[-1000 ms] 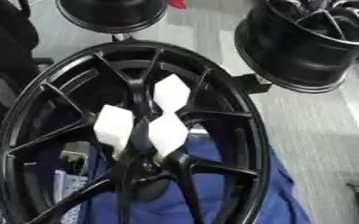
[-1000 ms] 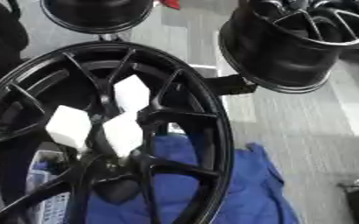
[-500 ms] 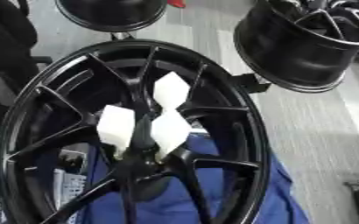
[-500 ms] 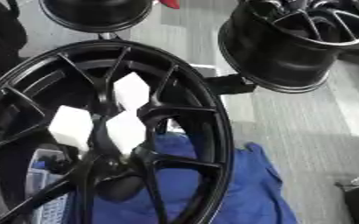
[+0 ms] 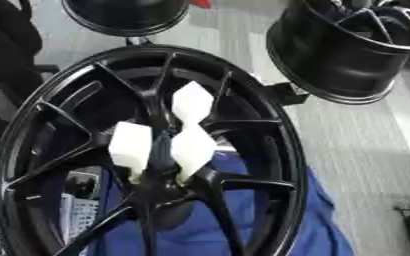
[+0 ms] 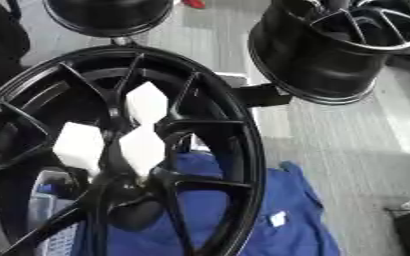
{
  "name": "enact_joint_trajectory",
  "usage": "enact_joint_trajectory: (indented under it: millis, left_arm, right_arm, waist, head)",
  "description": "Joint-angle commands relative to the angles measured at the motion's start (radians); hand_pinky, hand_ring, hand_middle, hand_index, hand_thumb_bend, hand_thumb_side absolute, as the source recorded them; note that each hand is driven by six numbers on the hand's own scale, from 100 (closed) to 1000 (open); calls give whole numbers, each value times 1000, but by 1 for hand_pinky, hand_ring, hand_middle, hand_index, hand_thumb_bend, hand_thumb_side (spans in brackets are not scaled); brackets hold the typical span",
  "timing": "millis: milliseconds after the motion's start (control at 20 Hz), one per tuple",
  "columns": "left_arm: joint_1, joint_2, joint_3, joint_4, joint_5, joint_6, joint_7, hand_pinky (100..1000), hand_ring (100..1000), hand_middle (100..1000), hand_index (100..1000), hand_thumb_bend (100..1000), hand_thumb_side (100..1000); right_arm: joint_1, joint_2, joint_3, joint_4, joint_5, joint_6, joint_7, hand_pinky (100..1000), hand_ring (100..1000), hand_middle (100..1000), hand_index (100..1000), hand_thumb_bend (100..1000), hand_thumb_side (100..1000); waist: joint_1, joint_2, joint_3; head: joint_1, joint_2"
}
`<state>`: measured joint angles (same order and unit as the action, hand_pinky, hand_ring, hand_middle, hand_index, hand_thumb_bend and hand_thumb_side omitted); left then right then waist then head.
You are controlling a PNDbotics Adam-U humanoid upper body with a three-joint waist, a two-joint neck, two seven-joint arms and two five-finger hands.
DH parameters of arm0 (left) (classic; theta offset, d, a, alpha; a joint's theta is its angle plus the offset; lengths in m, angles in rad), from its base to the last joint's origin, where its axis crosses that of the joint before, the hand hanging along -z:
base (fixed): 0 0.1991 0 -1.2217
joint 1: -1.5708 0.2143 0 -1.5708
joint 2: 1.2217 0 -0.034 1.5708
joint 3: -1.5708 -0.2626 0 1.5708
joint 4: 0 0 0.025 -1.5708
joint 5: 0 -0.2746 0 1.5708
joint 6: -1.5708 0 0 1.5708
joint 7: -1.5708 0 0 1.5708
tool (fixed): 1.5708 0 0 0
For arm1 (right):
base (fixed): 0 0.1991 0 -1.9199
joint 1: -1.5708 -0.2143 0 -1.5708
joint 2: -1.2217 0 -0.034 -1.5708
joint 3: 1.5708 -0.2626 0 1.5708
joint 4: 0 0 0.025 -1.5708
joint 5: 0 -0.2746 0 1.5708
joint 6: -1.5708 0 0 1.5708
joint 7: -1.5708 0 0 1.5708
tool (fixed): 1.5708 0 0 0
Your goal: Pull the pin out of the wheel hub.
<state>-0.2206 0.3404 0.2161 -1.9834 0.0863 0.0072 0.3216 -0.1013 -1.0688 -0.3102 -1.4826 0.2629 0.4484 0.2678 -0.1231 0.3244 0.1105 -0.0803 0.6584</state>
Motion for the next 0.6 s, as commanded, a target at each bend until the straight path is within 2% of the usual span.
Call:
enact_joint_trajectory:
  millis: [50, 200, 300, 350, 400, 600]
  left_arm:
    - [-5, 10, 6, -17, 1, 0, 0, 796, 615, 612, 809, 143, 482]
    - [-4, 11, 5, -17, 1, 0, 0, 795, 615, 612, 809, 143, 478]
    - [-6, 12, 4, -17, 2, -1, -1, 795, 615, 612, 808, 143, 477]
    - [-6, 12, 3, -17, 2, -2, -2, 796, 615, 612, 808, 142, 477]
    - [-6, 12, 3, -17, 2, -2, -2, 795, 614, 612, 808, 142, 477]
    - [-7, 10, 1, -17, 4, -1, -2, 795, 614, 612, 808, 140, 475]
  right_arm:
    - [-17, -32, -25, -23, 0, 3, -54, 885, 808, 757, 825, 194, 100]
    - [-31, -37, -19, -64, -14, -2, -106, 879, 780, 712, 796, 102, 170]
    - [-39, -43, -5, -103, -25, -11, -114, 883, 779, 711, 795, 100, 191]
    - [-42, -45, 3, -125, -25, -13, -112, 887, 780, 711, 794, 137, 211]
    - [-43, -47, 12, -149, -21, -16, -106, 891, 783, 715, 795, 100, 193]
    - [-40, -55, 50, -255, 12, -30, -45, 906, 794, 725, 790, 126, 206]
  waist:
    - [7, -17, -2]
    - [11, -20, 0]
    - [14, -21, 2]
    - [15, -21, 3]
    - [17, -21, 4]
    - [26, -17, 8]
  head:
    - [-5, 0]
    - [-9, 2]
    - [-13, 5]
    - [-14, 6]
    - [-16, 7]
    - [-20, 13]
